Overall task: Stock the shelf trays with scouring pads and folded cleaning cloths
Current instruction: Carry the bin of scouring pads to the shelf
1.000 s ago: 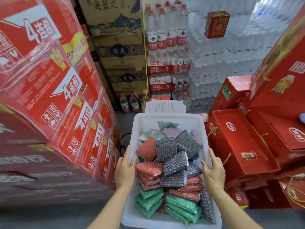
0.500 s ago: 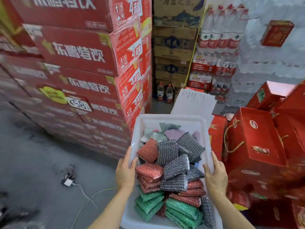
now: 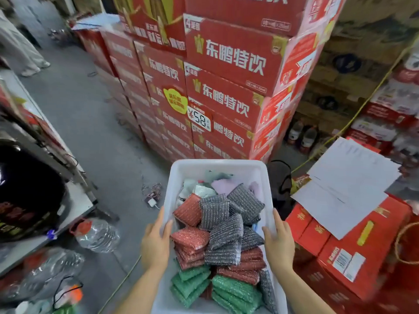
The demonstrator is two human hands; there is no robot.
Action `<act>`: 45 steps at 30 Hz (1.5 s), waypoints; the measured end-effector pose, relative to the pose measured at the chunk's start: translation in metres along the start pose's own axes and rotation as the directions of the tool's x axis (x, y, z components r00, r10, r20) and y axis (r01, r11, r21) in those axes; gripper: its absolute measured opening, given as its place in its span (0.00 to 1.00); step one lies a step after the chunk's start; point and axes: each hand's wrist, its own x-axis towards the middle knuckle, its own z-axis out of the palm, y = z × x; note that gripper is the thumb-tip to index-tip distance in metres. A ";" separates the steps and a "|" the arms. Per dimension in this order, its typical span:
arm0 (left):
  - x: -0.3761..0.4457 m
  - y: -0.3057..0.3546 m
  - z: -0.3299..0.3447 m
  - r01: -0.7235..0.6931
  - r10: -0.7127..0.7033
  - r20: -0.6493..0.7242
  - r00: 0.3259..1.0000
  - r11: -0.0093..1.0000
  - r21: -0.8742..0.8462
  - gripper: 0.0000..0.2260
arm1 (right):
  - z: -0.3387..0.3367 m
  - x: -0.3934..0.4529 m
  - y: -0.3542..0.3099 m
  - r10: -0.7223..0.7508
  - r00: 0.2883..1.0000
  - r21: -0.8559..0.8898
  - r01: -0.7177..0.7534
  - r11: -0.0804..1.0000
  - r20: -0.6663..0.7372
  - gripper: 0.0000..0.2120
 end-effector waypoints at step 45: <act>0.610 -0.066 -0.183 0.345 -0.363 -0.632 0.684 0.925 -0.158 0.21 | 0.438 0.383 -0.613 -0.651 0.699 0.235 0.607 0.759 0.296 0.28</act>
